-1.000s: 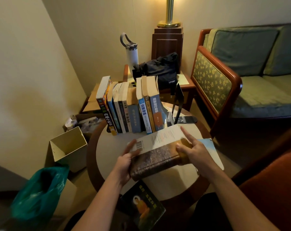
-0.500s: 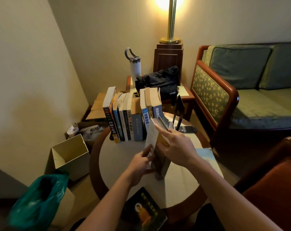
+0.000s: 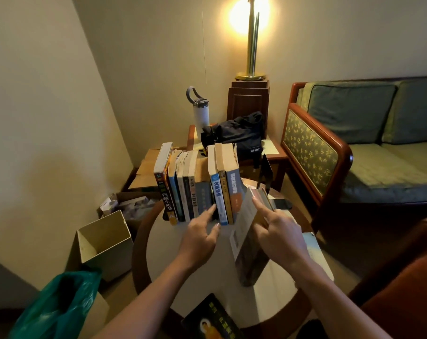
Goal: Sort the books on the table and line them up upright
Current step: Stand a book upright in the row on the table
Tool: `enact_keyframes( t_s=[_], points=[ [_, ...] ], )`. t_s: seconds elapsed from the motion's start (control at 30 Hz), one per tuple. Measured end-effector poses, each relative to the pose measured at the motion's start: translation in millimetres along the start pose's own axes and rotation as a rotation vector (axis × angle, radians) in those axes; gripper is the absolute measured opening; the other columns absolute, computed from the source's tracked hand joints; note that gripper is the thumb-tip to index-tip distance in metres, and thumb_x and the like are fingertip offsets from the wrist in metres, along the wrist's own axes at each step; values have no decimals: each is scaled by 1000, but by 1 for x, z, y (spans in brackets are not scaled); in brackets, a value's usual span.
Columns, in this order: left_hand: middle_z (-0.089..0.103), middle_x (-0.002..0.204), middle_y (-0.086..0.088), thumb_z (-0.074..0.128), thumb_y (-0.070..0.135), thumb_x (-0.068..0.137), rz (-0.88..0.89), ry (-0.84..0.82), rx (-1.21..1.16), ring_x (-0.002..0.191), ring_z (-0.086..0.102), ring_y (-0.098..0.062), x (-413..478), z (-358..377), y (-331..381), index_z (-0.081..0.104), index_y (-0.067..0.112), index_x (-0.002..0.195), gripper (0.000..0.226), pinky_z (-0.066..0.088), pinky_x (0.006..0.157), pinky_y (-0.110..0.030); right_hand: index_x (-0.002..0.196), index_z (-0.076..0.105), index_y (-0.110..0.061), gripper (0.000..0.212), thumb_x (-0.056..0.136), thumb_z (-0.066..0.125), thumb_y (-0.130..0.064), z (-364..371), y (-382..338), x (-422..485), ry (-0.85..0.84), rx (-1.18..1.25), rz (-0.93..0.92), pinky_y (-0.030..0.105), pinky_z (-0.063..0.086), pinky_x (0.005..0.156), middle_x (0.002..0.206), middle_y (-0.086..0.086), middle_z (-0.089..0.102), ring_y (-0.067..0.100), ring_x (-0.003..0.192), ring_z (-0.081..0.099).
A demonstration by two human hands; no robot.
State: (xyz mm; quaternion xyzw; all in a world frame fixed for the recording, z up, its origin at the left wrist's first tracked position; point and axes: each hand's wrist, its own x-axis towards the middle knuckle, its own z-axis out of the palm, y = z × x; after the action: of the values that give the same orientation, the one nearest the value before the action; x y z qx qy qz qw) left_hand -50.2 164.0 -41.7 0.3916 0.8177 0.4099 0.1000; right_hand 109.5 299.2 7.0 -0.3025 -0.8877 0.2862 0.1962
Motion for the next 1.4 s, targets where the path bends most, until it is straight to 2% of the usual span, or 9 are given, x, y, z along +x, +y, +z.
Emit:
enact_keyframes(
  t_s=[0.23, 0.43, 0.6, 0.8, 0.9, 1.07, 1.17, 1.27, 1.4],
  points=[
    [26, 164, -2, 51, 30, 98, 380, 120, 453, 151, 20, -24, 75, -14, 40, 31, 24, 155, 61, 22, 120, -51, 154, 29, -42, 55, 104, 47, -29, -18, 5, 18, 77, -28, 12, 20, 51, 58, 120, 11, 49, 12, 76, 49],
    [9, 168, -3, 49, 36, 100, 243, -19, 589, 154, 6, -27, 131, -19, 36, 16, 28, 158, 67, 12, 124, -53, 155, 28, -38, 54, 104, 47, -31, -22, -1, 71, 92, -112, -47, 17, 47, 55, 104, 2, 46, 12, 68, 48],
    [23, 165, -2, 55, 35, 97, 237, 35, 510, 152, 18, -30, 137, -13, 24, 35, 33, 151, 57, 22, 119, -54, 153, 36, -34, 53, 102, 51, -31, -25, 0, 92, 98, -167, -82, 29, 56, 61, 108, 6, 52, 17, 78, 57],
    [21, 165, 3, 54, 31, 97, 234, 71, 417, 153, 13, -27, 135, -7, 18, 37, 35, 148, 54, 30, 113, -60, 154, 36, -26, 53, 103, 51, -20, -13, 2, 109, 162, -237, -171, 15, 41, 50, 121, 18, 54, 18, 73, 59],
    [20, 165, 6, 54, 30, 98, 227, 79, 365, 154, 10, -25, 135, -5, 18, 37, 37, 147, 53, 30, 113, -59, 154, 37, -26, 52, 104, 48, -25, 6, 3, 124, 170, -221, -191, 24, 56, 60, 128, 20, 52, 29, 88, 68],
    [15, 166, 5, 44, 45, 90, 228, 38, 400, 154, 8, -26, 132, -9, 18, 32, 36, 150, 62, 28, 116, -56, 157, 27, -28, 55, 105, 46, -32, 34, 11, 149, 128, -268, -180, 37, 59, 74, 141, 21, 49, 35, 102, 68],
    [17, 166, 4, 42, 54, 89, 242, 47, 407, 154, 10, -26, 133, -9, 18, 32, 35, 150, 65, 29, 116, -55, 160, 7, -32, 65, 105, 39, -44, 40, 27, 157, 60, -65, -96, 45, 51, 94, 156, 13, 39, 32, 125, 57],
    [19, 163, 4, 72, 31, 84, 254, 49, 465, 152, 13, -28, 135, -7, 15, 32, 35, 148, 76, 38, 113, -55, 159, 4, -40, 71, 98, 33, -62, 50, 34, 157, -3, 407, 99, 51, 38, 113, 161, 2, 32, 30, 143, 39],
    [29, 157, 0, 80, 20, 74, 302, 63, 475, 145, 30, -29, 144, -12, 16, 41, 31, 140, 77, 47, 107, -51, 157, 11, -46, 69, 97, 34, -70, 68, 30, 158, -33, 577, 201, 38, 42, 104, 161, 4, 32, 25, 138, 38]
  ],
)
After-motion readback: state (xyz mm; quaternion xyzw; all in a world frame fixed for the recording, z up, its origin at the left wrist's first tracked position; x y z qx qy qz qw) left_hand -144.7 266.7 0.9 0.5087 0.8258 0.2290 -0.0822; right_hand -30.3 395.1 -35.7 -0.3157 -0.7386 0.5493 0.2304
